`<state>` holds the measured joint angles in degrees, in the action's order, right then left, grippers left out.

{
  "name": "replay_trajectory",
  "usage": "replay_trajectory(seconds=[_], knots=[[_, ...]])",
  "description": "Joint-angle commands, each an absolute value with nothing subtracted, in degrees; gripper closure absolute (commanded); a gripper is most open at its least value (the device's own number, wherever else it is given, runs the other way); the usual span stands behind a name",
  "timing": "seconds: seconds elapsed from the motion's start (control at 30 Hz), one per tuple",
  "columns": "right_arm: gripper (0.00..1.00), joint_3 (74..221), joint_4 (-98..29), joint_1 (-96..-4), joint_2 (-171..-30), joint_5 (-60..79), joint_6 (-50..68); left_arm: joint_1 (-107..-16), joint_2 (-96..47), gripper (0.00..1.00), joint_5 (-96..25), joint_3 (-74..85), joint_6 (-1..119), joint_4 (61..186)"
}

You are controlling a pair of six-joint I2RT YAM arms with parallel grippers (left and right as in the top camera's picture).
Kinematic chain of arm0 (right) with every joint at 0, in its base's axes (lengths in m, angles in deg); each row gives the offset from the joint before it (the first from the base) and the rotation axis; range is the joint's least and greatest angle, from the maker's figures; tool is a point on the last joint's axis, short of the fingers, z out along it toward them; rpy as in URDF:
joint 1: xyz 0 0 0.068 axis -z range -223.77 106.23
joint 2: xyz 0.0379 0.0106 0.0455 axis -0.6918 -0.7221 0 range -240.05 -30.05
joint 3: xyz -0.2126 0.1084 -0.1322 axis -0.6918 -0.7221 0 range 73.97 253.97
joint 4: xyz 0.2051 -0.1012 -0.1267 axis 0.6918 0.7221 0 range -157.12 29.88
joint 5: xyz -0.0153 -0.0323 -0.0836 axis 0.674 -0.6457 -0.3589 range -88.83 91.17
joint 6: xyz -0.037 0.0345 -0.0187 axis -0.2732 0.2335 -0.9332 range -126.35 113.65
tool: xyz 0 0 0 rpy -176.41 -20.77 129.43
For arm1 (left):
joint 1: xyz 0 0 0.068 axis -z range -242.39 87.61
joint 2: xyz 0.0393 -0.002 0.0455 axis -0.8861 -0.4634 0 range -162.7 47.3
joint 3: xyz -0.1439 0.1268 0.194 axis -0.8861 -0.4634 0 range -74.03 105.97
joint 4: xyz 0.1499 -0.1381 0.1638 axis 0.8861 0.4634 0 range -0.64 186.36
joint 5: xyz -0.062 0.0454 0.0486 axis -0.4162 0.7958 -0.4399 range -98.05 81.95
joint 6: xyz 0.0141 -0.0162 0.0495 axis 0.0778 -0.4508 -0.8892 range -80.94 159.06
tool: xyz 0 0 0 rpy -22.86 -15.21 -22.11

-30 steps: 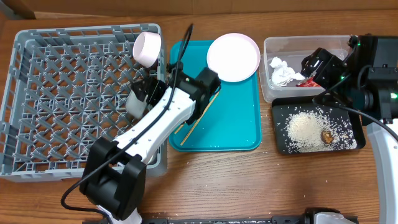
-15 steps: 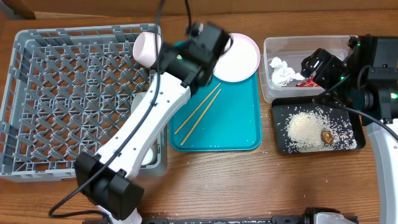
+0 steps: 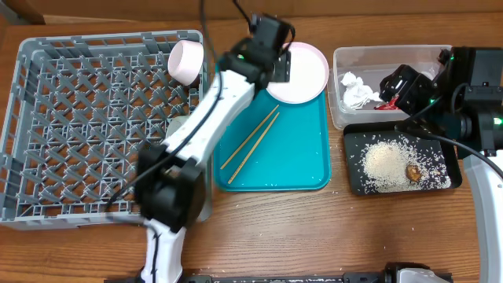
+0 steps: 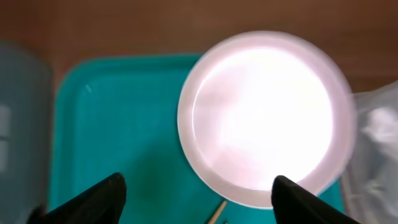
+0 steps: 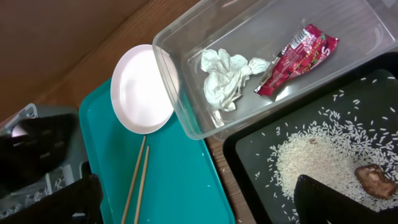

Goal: Sort waste into correct bins and load items into the dishwasher
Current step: 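Move left gripper to the white plate and grasp its rim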

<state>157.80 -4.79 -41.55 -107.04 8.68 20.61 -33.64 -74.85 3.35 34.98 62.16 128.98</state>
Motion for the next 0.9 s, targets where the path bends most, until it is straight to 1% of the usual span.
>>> replay_trajectory(seconds=[0.0, 0.07, 0.1, 0.23, 0.27, 0.43, 0.6, 0.73, 0.77, 0.87], knots=[[0.0, 157.6, -4.4, -41.4, -106.7, 9.0, 20.2, -33.8, -79.4, 0.25, 3.9, 34.5, 70.5, 126.9], [0.0, 157.6, -4.0, -41.4, -106.7, 8.9, 20.2, -34.0, -81.2, 0.3, 4.0, 34.5, 71.6, 126.0], [0.0, 157.6, -3.7, -41.4, -106.7, 8.9, 20.2, -34.3, -82.7, 0.34, 4.0, 34.5, 74.0, 125.2], [0.0, 157.6, -3.5, -41.4, -106.7, 9.0, 20.2, -34.9, -85.6, 0.38, 3.4, 34.5, 78.6, 124.5], [0.0, 157.6, -3.5, -41.4, -106.7, 9.0, 20.2, -35.0, -86.5, 0.39, 2.5, 34.5, 78.8, 123.8], [0.0, 157.6, -3.5, -41.4, -106.7, 9.0, 20.3, -35.0, -89.4, 0.51, 0.9, 34.5, 79.0, 122.9], [0.0, 157.6, -3.5, -41.4, -106.7, 9.0, 20.3, -35.0, -90.7, 0.7, 0.9, 34.5, 78.9, 122.7], [0.0, 157.6, -3.5, -41.4, -106.7, 9.4, 20.3, -35.1, -90.7, 0.94, 1.4, 34.5, 78.9, 122.5], [0.0, 157.6, -3.5, -41.4, -106.7, 9.8, 20.2, -35.1, -90.7, 0.96, 1.5, 34.5, 78.9, 122.5], [0.0, 157.6, -3.5, -41.4, -106.7, 10.1, 20.2, -35.2, -90.2, 0.96, 2.7, 35.2, 77.8, 122.4]])
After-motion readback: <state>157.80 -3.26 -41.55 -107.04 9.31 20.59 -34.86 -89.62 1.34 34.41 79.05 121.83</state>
